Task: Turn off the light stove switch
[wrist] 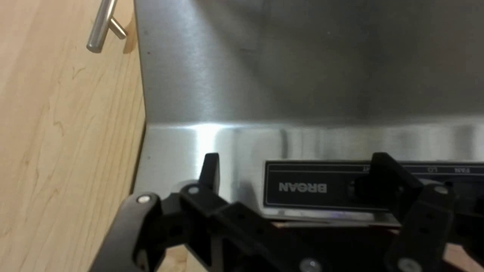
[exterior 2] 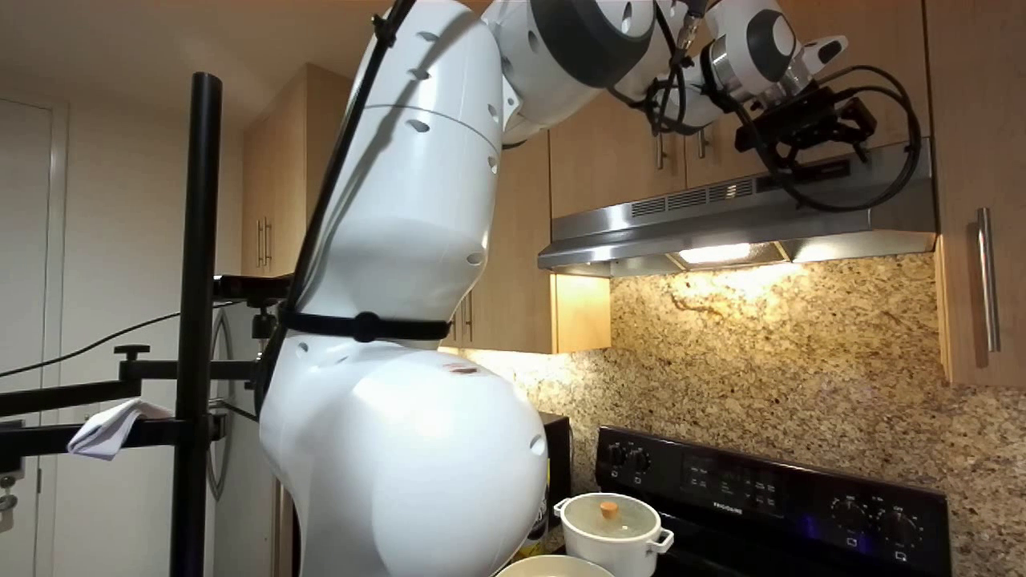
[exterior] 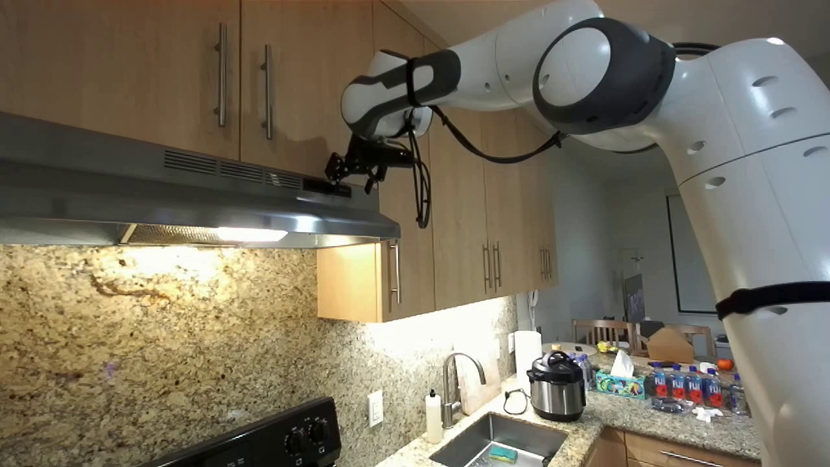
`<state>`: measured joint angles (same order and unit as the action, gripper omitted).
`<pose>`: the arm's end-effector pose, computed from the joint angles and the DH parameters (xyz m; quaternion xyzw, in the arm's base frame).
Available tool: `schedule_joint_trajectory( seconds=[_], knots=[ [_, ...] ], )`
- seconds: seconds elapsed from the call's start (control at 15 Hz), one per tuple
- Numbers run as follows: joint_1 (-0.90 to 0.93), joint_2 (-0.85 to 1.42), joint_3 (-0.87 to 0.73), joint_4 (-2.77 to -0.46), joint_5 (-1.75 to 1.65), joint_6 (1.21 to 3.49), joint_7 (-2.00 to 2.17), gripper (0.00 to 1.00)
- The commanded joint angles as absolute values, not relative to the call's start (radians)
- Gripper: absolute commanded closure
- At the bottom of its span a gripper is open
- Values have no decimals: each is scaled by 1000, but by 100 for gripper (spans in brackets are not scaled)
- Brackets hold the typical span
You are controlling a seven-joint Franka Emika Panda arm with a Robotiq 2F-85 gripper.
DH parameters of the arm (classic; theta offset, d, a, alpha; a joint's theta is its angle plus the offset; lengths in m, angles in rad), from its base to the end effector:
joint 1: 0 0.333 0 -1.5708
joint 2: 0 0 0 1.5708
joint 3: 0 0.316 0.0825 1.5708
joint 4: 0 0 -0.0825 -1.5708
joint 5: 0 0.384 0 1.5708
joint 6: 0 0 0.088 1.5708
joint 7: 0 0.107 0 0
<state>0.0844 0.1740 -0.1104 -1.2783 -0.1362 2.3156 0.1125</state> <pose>0.6455 -0.0102 0.7554 0.9049 -0.0370 0.4205 0.0549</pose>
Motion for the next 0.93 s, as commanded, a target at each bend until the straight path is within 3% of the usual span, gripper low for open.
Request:
schedule_joint_trajectory(
  seconds=[0.0,0.87],
  knots=[
    [94,190,-125,-1241,-193,2274,187,0],
    [91,209,-127,-1208,-221,2235,248,0]
  ],
)
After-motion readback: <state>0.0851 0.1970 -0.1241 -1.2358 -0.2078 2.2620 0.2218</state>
